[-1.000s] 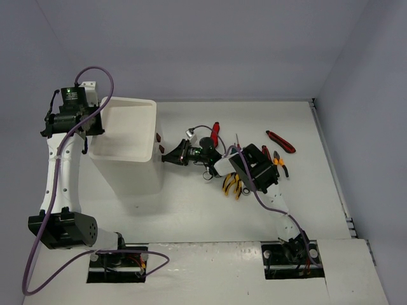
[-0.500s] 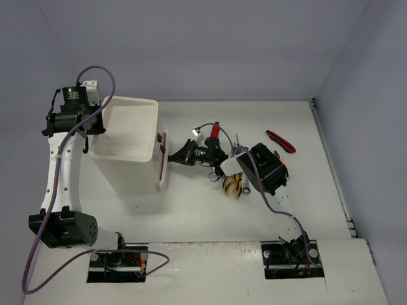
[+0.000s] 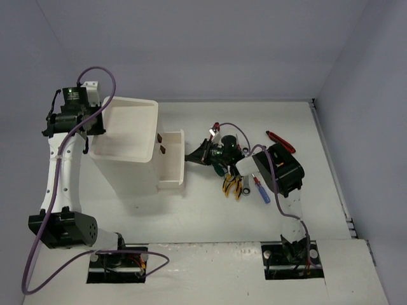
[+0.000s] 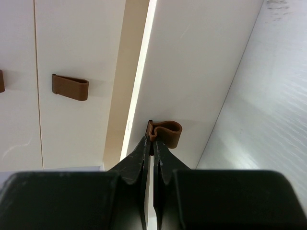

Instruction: Sort the tools into containers

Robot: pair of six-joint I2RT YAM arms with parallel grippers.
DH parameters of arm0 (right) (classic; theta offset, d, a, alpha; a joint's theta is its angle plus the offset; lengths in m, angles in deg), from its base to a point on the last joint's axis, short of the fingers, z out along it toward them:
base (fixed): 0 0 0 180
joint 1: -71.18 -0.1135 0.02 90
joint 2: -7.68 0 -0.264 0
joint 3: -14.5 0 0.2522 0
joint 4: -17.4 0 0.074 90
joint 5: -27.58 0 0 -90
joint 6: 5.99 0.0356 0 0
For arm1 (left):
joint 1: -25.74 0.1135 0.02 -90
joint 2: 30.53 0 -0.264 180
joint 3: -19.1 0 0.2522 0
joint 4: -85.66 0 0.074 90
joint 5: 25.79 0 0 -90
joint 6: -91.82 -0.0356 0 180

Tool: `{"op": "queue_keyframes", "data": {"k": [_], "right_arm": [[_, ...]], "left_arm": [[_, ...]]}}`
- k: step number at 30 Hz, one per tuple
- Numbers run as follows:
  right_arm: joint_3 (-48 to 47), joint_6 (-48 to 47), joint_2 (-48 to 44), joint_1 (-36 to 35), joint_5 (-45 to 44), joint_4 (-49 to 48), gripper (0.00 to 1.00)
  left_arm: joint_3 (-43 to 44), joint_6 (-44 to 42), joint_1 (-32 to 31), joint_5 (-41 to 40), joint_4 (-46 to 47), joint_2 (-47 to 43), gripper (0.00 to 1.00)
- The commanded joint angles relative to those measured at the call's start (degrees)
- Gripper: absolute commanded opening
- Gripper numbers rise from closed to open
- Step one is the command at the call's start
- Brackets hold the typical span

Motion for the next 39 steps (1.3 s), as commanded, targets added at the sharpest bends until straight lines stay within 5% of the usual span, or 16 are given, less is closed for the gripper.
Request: {"op": "queue_keyframes", "data": {"k": [1, 17, 21, 25, 32, 39], "right_arm": [[1.8, -4.1, -6.2, 2.6, 0.5, 1.1, 0.00], [4.3, -12.9, -11.8, 4.4, -1.9, 12.6, 0.05], [4.4, -16.4, -15.3, 4.5, -4.4, 17.7, 0.43], [2.6, -23.3, -19.9, 4.5, -10.1, 30.7, 0.62], [0.6, -34.6, -31.3, 4.4, -26.5, 51.8, 0.66], [3.2, -39.9, -41.8, 4.1, -42.1, 68.2, 0.60]], "left_arm": [[-0.1, 0.6, -0.8, 1.8, 1.2, 1.0, 0.00], [0.0, 0.7, -0.8, 1.5, 1.5, -0.4, 0.00], [0.9, 0.9, -0.8, 1.7, 1.5, -1.1, 0.18], [3.0, 1.1, -0.9, 2.2, 1.4, -2.5, 0.35], [7.4, 1.9, -0.9, 2.3, 1.2, -6.5, 0.66], [7.7, 5.9, -1.2, 3.4, 1.1, -12.1, 0.70]]}}
